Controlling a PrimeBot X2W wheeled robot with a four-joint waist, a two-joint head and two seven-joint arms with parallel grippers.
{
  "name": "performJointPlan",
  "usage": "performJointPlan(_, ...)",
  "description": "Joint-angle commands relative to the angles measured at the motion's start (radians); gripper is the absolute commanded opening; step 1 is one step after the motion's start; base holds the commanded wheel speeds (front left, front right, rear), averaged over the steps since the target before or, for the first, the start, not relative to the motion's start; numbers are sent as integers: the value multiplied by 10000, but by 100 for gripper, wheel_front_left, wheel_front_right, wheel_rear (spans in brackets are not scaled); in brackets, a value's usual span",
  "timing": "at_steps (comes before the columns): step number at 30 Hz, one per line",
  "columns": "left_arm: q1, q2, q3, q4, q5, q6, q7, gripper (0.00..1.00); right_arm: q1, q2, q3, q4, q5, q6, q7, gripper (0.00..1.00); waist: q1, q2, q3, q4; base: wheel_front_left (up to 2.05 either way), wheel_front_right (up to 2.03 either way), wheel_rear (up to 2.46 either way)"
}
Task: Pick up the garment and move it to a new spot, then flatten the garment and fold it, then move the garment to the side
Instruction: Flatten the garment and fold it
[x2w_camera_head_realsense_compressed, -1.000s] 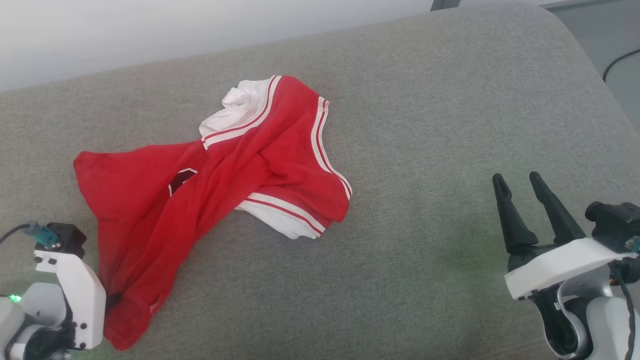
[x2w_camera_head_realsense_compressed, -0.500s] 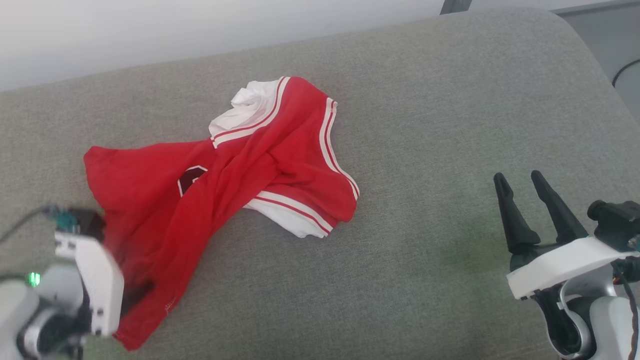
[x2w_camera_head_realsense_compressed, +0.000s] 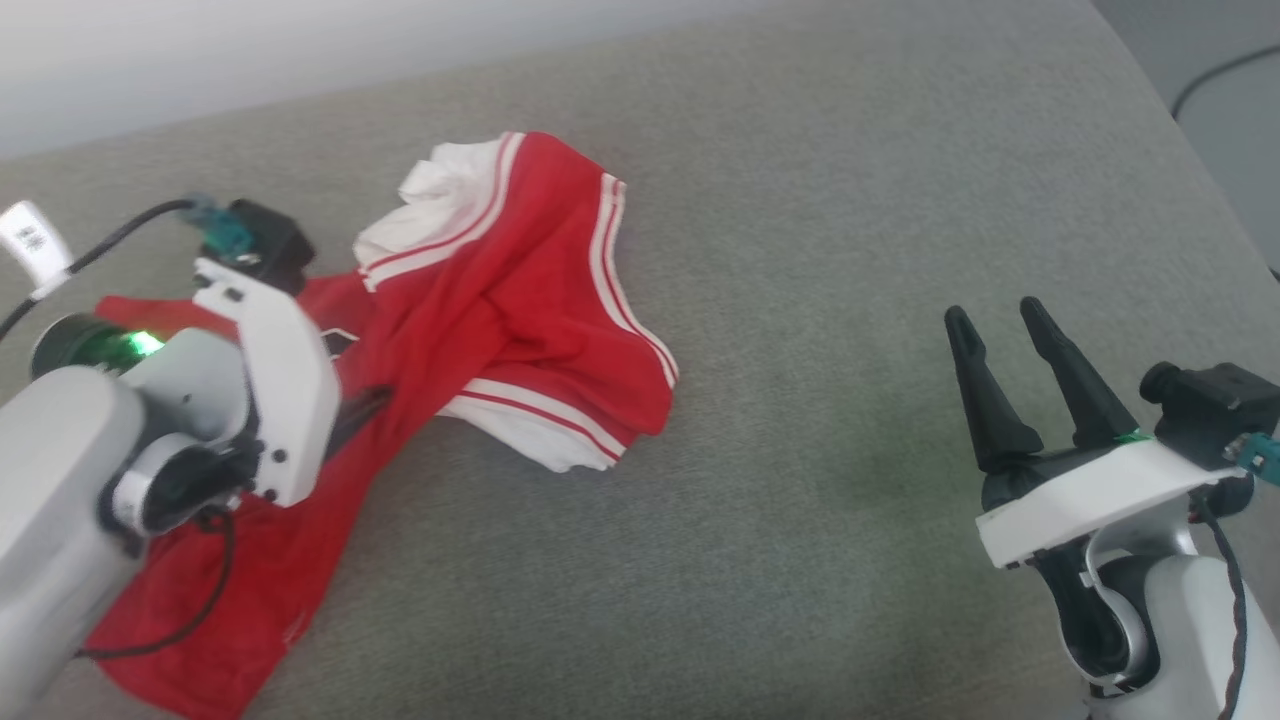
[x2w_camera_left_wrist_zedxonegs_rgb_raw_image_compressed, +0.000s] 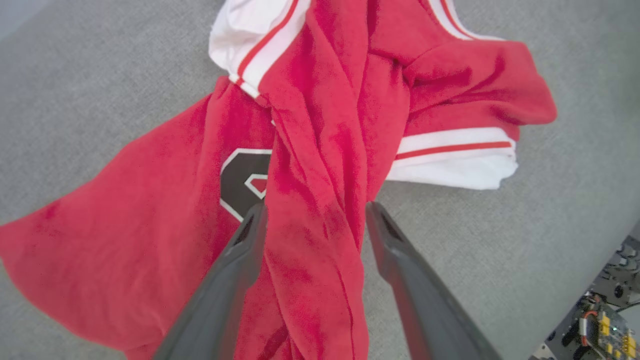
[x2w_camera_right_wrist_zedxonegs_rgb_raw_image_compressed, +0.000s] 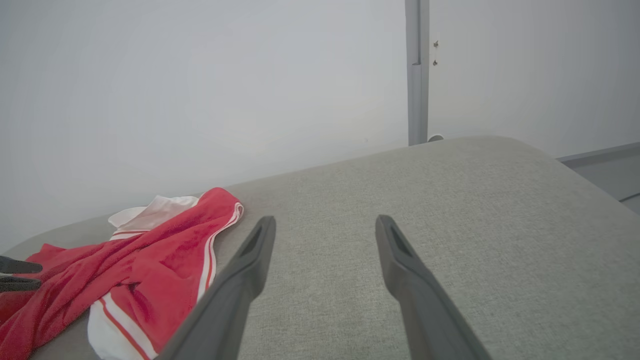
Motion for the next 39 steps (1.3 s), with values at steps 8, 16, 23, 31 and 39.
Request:
performJointPlan(8, -573, -835, -683, 383, 235, -612, 422, 100, -204, 88, 140, 274, 214, -3, -350, 100, 0, 0, 457, -613, 0, 0, 0)
performJointPlan(16, -580, -1174, -1221, 501, 549, -977, 566, 100, -253, 98, 111, 425, 286, -3, -488, 100, 0, 0, 635, -688, 0, 0, 0)
performJointPlan(23, -533, -1674, -1727, 1407, 1060, -1192, 156, 85, -434, 145, 265, 529, 275, -3, -545, 100, 0, 0, 710, -692, 0, 0, 0)
performJointPlan(31, -383, -2619, -1765, 1836, 231, -1583, -267, 0, -399, 5, 345, 688, 364, -3, -582, 100, 0, 0, 560, -677, 0, 0, 0)
performJointPlan(39, -315, -3438, -1927, 840, -437, -1626, 11, 0, -302, -21, 194, 619, 309, -3, -448, 100, 0, 0, 347, -581, 0, 0, 0)
